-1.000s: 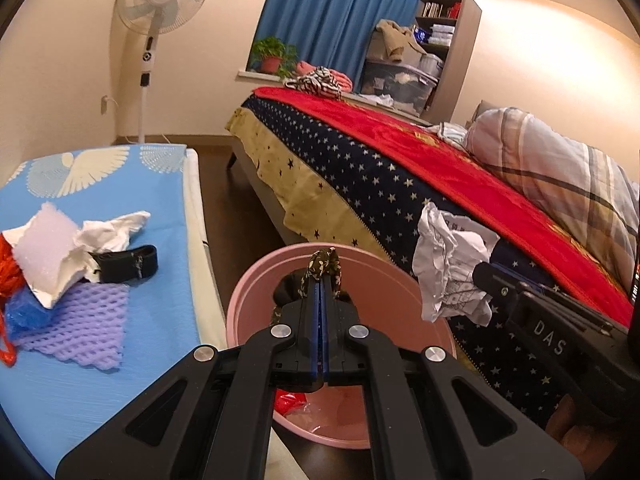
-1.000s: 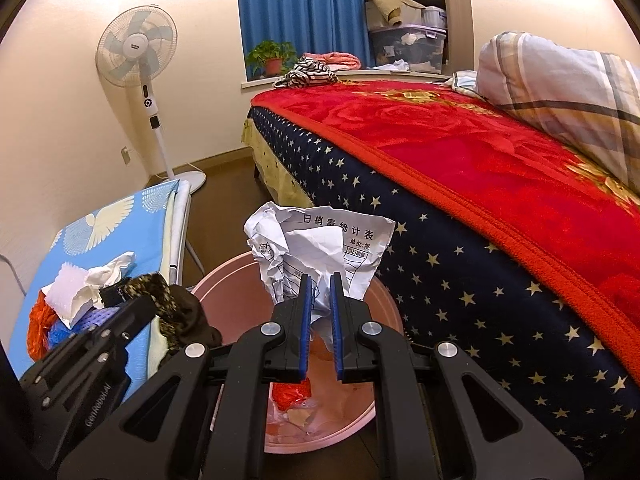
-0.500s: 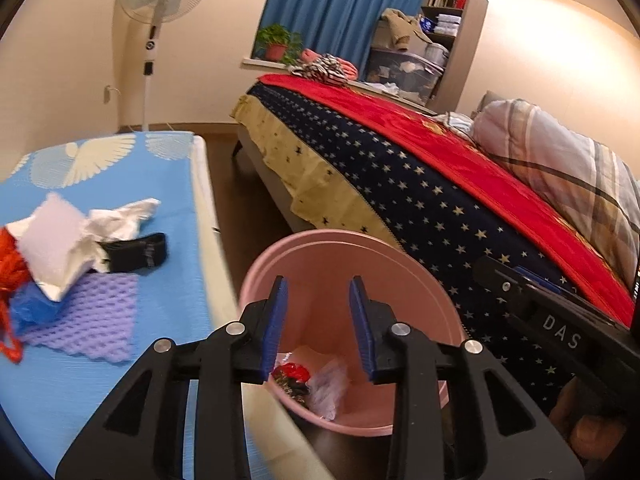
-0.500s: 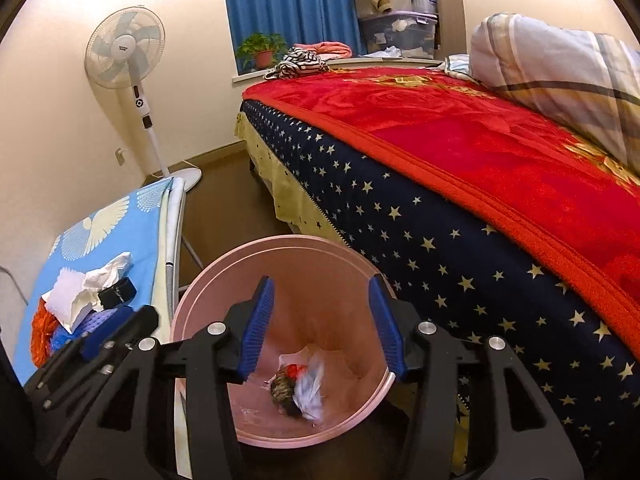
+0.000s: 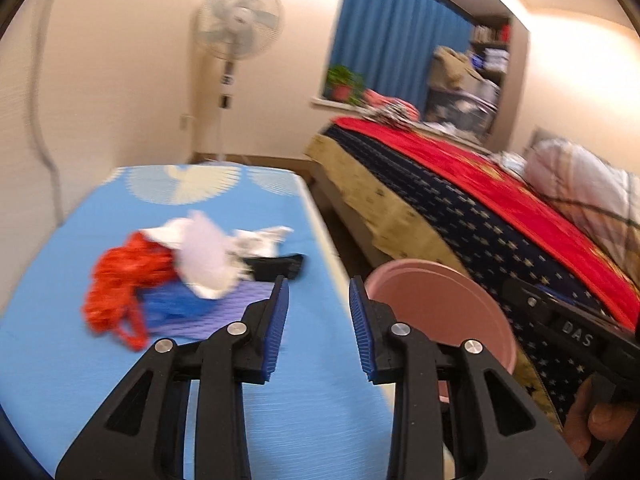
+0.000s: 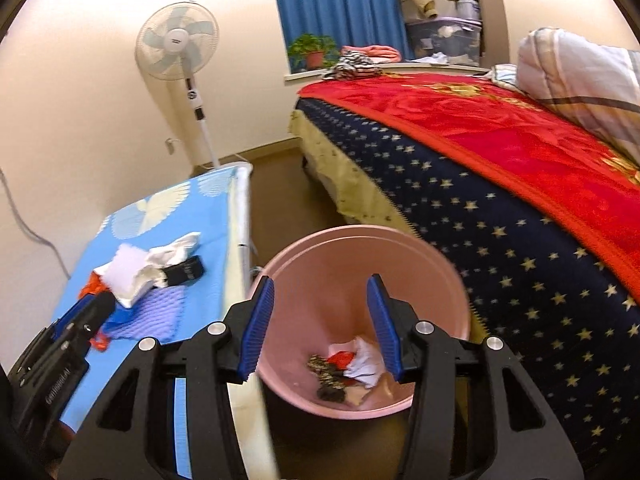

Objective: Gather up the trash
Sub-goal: 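Reach the left tool to the orange bag while the right tool grasps the black strap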

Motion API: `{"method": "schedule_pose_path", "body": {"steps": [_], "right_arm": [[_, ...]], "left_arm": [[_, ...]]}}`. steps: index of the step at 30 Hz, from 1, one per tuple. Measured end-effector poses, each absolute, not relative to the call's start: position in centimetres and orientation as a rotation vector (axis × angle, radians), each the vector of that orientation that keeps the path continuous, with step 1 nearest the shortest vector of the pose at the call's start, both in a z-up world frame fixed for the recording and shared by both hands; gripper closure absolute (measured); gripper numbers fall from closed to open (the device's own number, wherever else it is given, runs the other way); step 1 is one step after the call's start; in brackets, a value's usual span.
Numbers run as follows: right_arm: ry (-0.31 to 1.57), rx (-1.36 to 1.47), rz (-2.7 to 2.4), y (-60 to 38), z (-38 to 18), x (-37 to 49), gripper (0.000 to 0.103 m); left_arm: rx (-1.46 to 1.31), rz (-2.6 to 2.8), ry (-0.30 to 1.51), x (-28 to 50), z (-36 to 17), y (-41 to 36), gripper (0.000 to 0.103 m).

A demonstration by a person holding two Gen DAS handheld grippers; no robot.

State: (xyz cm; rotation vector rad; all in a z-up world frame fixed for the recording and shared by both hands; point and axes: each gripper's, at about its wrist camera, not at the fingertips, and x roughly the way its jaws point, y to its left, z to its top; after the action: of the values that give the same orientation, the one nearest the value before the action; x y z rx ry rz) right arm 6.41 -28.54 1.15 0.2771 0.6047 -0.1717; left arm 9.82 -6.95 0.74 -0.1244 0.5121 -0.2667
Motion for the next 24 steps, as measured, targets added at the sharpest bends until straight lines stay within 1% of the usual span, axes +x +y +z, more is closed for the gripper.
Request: {"method": "schedule_pose_path", "body": {"steps": [11,24], "right_arm": [[0.601,0.274,-0.052,-23.4,1.0,8.6,0.06],[0.616,0.3,0.023,-18.8,-1.0,14.1,0.06]], "left_arm": [[-0.188,-0.039,0.461,9.4,0.8,-0.6,0.073],[-0.202,0.129,0.426,10.6,-0.2,3.3,0.073]]}}
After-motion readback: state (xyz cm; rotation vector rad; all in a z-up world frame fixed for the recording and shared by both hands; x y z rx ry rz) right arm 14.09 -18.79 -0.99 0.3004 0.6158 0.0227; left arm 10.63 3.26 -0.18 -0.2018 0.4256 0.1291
